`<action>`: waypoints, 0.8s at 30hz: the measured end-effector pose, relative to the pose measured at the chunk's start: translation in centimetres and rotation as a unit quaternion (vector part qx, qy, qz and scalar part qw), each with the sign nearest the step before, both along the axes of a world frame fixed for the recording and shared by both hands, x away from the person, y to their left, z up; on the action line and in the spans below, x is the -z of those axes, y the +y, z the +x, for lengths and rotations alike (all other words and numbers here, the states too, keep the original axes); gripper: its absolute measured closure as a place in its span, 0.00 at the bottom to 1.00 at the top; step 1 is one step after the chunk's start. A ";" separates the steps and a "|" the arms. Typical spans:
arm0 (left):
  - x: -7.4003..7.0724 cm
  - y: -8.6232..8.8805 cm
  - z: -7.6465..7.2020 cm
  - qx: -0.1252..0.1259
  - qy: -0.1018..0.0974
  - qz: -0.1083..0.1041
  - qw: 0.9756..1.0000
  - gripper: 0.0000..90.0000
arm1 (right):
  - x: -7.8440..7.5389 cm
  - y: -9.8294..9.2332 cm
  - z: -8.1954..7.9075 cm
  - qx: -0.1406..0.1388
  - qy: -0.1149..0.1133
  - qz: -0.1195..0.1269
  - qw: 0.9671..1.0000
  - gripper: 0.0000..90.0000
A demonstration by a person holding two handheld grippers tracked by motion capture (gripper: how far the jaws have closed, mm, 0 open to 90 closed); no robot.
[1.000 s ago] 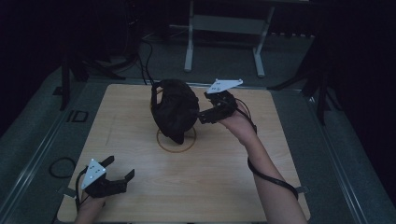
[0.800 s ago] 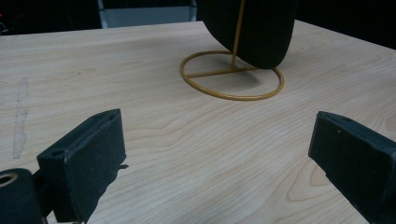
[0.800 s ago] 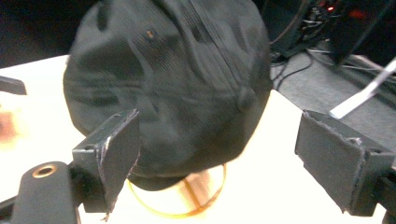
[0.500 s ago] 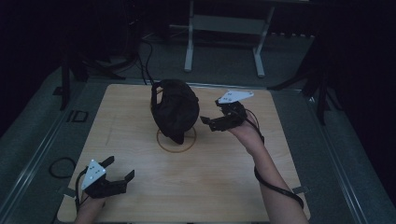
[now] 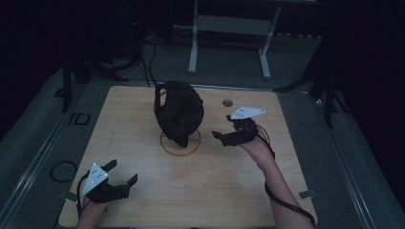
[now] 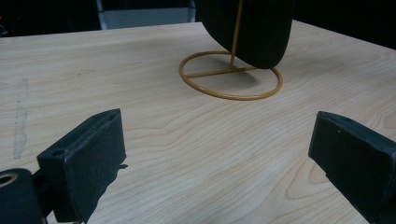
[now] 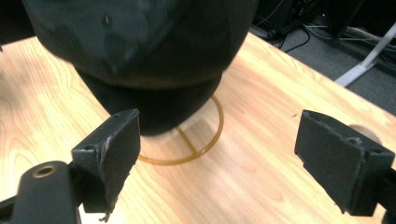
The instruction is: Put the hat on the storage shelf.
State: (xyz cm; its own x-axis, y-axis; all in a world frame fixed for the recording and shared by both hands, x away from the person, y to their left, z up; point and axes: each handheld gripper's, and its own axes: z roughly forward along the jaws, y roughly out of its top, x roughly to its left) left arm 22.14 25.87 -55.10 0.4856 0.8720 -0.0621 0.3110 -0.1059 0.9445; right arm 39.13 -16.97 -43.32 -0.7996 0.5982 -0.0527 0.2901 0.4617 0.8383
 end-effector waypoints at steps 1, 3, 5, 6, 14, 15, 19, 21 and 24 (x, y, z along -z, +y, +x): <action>0.0 0.0 0.0 0.000 0.000 0.001 1.000 0.05 | 0.7 -0.3 -0.2 0.000 0.005 -0.001 1.000 0.16; 0.0 0.0 0.0 0.000 0.001 0.002 1.000 0.05 | 1.3 -0.6 -0.4 0.001 0.010 0.000 1.000 0.16; 0.0 0.0 0.0 0.000 0.000 0.001 1.000 0.05 | 1.6 -0.7 -0.4 0.002 0.012 0.000 1.000 0.16; 0.0 0.0 0.0 0.000 0.001 0.000 1.000 0.05 | 2.0 -0.9 -0.5 0.001 0.015 0.001 1.000 0.16; 0.0 0.0 0.0 -0.001 0.000 0.002 1.000 0.05 | 3.7 -1.4 -1.1 -0.001 0.022 0.000 1.000 0.16; 0.0 0.0 0.0 -0.001 0.000 0.002 1.000 0.05 | 4.1 -1.5 -1.2 -0.001 0.020 -0.001 1.000 0.16; 0.0 0.0 0.0 -0.002 0.000 0.002 1.000 0.05 | 4.8 -1.5 -1.4 -0.003 0.024 -0.006 1.000 0.16; 0.0 0.1 0.0 -0.002 0.000 0.002 1.000 0.05 | 5.5 -1.6 -1.6 -0.007 0.025 -0.013 1.000 0.16; 0.0 0.1 0.0 -0.002 0.000 0.002 1.000 0.05 | 6.0 -1.6 -1.8 -0.008 0.025 -0.015 1.000 0.16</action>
State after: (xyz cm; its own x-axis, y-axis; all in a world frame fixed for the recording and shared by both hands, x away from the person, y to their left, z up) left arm 22.17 25.94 -55.09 0.4826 0.8738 -0.0592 0.3118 -0.1083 0.9440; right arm 37.30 -18.59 -49.28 -0.8113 0.5838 -0.0307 0.3231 0.4914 0.8088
